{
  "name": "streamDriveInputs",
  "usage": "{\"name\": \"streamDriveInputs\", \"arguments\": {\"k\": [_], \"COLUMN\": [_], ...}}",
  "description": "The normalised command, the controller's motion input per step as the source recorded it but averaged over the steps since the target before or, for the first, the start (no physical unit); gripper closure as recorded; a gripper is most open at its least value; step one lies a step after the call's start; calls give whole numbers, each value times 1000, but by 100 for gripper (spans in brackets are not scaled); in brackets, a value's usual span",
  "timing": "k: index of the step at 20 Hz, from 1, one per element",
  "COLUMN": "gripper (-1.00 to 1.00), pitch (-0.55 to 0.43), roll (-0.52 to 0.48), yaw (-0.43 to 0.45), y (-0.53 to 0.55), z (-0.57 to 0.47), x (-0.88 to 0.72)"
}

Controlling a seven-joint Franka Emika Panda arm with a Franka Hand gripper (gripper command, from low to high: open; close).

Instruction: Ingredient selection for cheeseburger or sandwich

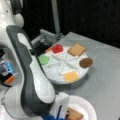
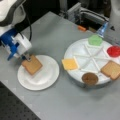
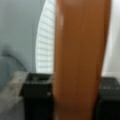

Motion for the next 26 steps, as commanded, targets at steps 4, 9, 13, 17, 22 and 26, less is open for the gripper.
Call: {"name": "streamDriveInputs", "arguments": {"k": [4, 9, 13, 17, 22, 26], "gripper": [100, 100, 100, 100, 100, 100], "pitch": [141, 124, 111, 111, 107, 103], "roll": [-289, -271, -220, -196, -183, -183], "yaw": [86, 47, 33, 30, 23, 22], "y": [11, 26, 73, 104, 125, 139], "z": [-165, -34, 56, 82, 80, 62], "x": [113, 70, 20, -48, -77, -117]}}
